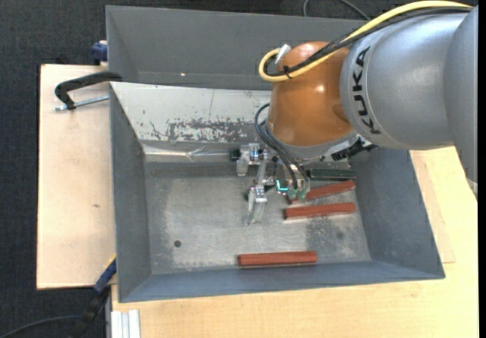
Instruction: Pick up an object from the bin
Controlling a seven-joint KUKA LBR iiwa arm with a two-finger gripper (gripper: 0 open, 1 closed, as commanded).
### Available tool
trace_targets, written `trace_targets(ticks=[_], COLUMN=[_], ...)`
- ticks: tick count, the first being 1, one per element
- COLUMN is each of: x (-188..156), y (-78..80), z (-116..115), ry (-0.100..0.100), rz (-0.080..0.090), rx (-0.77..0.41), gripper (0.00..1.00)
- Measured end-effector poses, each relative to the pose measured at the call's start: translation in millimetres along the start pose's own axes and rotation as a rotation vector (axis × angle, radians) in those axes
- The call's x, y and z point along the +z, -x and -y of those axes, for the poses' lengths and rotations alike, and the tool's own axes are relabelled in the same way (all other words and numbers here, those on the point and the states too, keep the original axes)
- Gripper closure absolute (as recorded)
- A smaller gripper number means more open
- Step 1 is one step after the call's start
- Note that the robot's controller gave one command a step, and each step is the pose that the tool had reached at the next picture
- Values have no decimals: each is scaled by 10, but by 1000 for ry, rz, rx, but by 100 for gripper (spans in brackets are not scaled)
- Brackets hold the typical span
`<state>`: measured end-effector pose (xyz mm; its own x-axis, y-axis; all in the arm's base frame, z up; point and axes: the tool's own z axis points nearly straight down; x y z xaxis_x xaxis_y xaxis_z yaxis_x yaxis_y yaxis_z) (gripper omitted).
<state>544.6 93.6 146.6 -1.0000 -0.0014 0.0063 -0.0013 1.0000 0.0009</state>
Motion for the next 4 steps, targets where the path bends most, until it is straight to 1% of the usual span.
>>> trace_targets(ticks=[1, 4], x=[779, 729], y=[464, 506], z=[765, 735], ry=[-1, 1], rz=[13, 10], rx=[-7, -5], gripper=[0, 0])
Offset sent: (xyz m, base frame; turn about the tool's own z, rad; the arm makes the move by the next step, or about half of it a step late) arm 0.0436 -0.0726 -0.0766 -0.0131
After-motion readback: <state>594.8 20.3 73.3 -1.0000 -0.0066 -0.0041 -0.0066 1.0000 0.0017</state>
